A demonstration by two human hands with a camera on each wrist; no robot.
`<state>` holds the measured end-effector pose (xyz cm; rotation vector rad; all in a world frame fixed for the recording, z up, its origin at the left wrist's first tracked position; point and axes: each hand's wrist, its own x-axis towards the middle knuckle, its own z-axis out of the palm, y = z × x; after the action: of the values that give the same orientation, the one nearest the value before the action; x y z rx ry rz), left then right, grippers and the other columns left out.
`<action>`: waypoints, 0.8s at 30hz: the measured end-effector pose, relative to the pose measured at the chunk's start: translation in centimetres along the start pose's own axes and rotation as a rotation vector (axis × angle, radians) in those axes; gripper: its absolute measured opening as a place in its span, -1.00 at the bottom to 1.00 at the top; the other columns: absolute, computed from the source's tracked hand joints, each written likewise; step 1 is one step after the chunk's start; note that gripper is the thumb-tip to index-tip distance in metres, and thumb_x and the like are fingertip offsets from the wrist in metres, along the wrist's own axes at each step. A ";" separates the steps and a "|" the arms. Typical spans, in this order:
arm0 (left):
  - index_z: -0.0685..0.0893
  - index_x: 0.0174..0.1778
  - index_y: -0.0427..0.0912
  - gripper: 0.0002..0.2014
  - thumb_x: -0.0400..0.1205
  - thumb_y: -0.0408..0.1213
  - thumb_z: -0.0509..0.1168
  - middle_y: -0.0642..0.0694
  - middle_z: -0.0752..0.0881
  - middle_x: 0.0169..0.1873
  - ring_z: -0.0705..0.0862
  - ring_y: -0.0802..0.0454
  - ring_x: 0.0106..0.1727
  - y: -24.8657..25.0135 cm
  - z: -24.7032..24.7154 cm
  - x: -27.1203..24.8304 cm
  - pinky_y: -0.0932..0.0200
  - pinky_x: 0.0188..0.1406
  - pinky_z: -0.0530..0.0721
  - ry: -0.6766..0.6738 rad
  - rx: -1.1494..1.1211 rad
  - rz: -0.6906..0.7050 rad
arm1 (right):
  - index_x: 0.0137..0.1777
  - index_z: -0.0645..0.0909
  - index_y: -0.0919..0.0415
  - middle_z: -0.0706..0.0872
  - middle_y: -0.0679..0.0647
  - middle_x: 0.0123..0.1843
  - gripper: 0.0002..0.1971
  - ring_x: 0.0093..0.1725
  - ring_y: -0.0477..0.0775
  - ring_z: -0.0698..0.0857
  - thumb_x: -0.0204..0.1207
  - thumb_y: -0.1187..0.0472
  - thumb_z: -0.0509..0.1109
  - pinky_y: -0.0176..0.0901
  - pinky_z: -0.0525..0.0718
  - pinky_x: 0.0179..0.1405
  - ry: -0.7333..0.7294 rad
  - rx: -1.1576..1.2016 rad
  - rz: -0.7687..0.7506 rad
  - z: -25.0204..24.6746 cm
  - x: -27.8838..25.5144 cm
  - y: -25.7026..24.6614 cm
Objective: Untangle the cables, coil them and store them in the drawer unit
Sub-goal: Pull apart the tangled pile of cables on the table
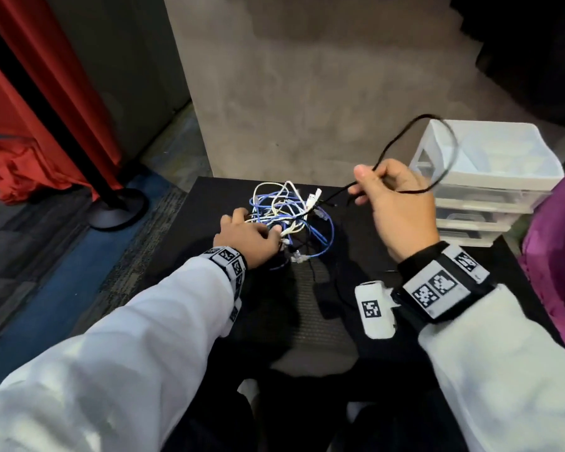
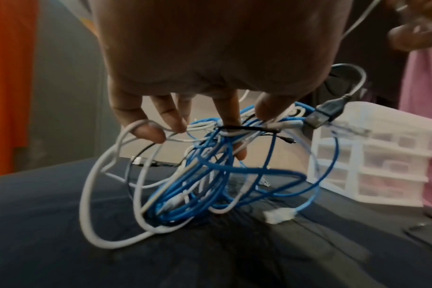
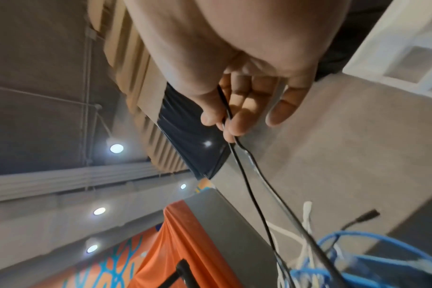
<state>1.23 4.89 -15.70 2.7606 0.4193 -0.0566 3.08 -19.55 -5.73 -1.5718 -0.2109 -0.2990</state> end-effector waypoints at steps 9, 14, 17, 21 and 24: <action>0.79 -0.04 0.16 -0.40 0.45 0.53 0.08 0.03 0.36 0.60 0.31 -0.16 0.58 -0.9 1.5 -1.0 -0.22 0.52 0.46 0.057 -0.027 0.275 | -0.08 0.59 0.46 0.79 0.04 -0.29 -0.81 -0.24 -0.05 0.82 0.71 0.33 0.44 -0.20 0.77 -0.16 0.017 0.019 0.092 -3.0 -0.9 3.2; 0.66 -0.09 0.14 -0.57 0.37 0.39 0.31 0.11 0.41 0.46 0.39 -0.11 0.47 -1.5 3.5 -1.3 -0.28 0.45 0.51 0.051 -0.059 0.468 | -0.13 0.62 0.46 0.82 0.18 -0.26 -0.81 -0.26 0.07 0.80 0.66 0.35 0.48 0.06 0.80 -0.14 -0.173 -0.137 0.197 -2.1 -1.6 4.4; 0.68 -0.04 0.14 -0.63 0.40 0.28 0.32 0.16 0.46 0.37 0.56 -0.09 0.30 -1.8 3.8 -1.0 -0.20 0.31 0.63 0.040 -0.064 0.462 | -0.21 0.58 0.32 0.80 0.34 -0.23 -0.78 -0.44 -0.07 0.73 0.67 0.33 0.48 -0.23 0.71 -0.29 -0.096 -0.113 0.139 -2.3 -0.5 1.0; 0.72 0.00 0.06 -0.69 0.51 0.17 0.49 0.10 0.59 0.35 0.69 -0.04 0.22 -1.1 2.1 0.0 0.02 0.15 0.69 0.044 -0.010 0.412 | -0.25 0.52 0.13 0.77 0.10 -0.36 -0.72 -0.38 0.00 0.75 0.69 0.30 0.46 -0.22 0.73 -0.32 0.040 -0.015 -0.002 -2.5 0.7 -2.2; 0.68 -0.11 0.06 -0.76 0.47 0.10 0.43 0.05 0.65 0.27 0.68 -0.10 0.27 -1.3 1.7 0.1 -0.06 0.18 0.71 0.049 0.032 0.418 | -0.22 0.55 0.22 0.77 0.12 -0.34 -0.76 -0.43 -0.05 0.73 0.69 0.37 0.45 -0.25 0.72 -0.34 -0.178 -0.070 0.076 -1.4 -0.9 -1.6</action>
<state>0.96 5.51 -17.70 2.8250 -0.1527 0.1080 1.65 -20.88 -4.51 -1.6725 -0.2805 -0.1072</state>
